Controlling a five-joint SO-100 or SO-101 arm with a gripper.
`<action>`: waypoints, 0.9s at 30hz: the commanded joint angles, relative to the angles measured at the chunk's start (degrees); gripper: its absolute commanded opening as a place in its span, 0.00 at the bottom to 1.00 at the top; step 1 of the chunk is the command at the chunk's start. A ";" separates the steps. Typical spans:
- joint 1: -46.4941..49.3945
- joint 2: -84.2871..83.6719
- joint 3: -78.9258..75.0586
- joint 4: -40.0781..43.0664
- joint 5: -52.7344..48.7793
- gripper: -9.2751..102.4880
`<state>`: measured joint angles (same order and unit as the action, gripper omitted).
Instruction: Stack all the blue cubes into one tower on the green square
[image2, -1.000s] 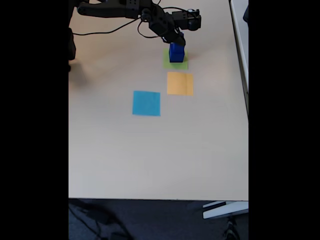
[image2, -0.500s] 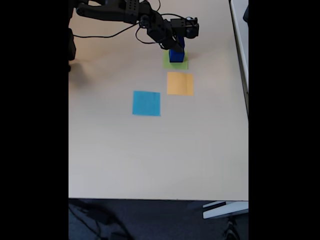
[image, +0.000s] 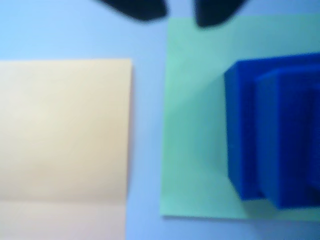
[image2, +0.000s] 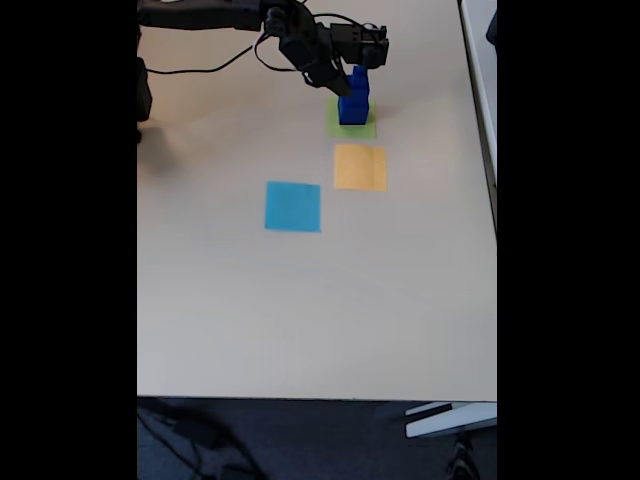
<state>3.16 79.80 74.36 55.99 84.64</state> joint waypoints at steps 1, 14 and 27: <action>-1.85 6.06 -5.10 3.25 3.96 0.08; -10.55 0.79 -11.95 5.89 19.60 0.08; -14.94 -8.88 -13.89 -1.76 22.32 0.08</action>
<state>-11.78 70.66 65.65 55.81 108.11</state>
